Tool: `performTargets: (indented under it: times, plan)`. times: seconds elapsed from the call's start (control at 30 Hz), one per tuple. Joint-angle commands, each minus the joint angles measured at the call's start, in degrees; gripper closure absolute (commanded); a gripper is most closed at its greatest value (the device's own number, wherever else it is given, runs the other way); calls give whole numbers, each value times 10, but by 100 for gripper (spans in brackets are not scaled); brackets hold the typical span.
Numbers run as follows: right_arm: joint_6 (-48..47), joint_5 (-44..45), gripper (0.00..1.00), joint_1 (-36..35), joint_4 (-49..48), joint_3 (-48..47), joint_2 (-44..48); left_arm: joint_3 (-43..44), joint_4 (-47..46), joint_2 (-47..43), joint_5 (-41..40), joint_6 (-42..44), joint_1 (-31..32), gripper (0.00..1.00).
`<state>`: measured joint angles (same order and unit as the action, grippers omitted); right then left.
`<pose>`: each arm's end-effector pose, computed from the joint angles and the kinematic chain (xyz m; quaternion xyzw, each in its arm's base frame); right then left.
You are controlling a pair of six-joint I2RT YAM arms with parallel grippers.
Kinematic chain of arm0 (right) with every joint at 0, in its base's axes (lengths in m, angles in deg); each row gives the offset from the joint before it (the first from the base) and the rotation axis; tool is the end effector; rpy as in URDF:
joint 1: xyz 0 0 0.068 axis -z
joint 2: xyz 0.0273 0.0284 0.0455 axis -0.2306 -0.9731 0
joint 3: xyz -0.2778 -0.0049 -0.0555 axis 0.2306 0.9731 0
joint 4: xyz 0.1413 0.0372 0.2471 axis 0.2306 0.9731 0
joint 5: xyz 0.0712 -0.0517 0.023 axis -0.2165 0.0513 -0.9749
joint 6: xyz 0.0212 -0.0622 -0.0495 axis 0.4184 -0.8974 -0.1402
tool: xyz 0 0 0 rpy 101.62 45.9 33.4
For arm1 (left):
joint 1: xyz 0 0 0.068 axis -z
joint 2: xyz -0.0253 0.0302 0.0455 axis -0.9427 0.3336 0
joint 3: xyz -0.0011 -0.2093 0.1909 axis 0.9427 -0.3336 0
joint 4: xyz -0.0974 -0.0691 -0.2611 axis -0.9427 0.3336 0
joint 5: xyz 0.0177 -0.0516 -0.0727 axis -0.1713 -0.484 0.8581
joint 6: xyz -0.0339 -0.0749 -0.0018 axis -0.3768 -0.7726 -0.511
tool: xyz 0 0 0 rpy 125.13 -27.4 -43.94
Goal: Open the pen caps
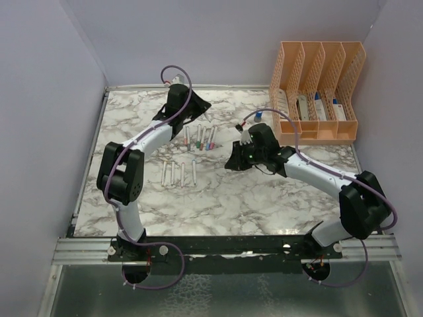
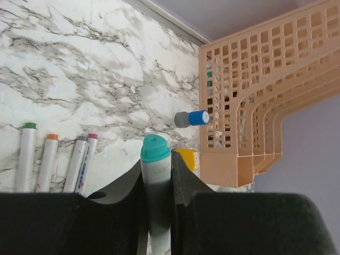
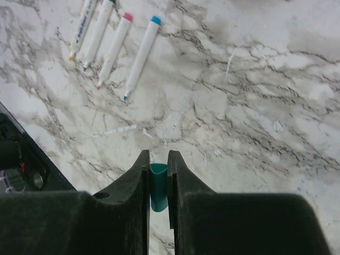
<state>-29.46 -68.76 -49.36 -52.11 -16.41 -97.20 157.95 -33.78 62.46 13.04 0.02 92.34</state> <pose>0.2861 0.2352 0.2055 -0.1568 0.8894 0.3252 0.2802 0.4639 -0.1958 0.2556 -0.1923 0.7946 -0.3953 0.4188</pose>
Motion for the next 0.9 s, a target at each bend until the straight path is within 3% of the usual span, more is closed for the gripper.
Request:
performTargets:
  times: [0.0, 0.27, 0.57, 0.87]
  plan:
    - [-3, 50, 99, 1, 51, 4, 29, 3, -7, -3, -8, 20, 6, 100]
    - [-23, 208, 99, 26, 143, -66, -41, -85, 69, -65, 52, 88, 11, 100]
    - [-78, 240, 99, 78, 141, -137, -144, -187, 162, -169, 13, 137, 54, 100]
    - [-90, 253, 99, 85, 138, -171, -211, -217, 189, -172, -14, 138, 85, 100]
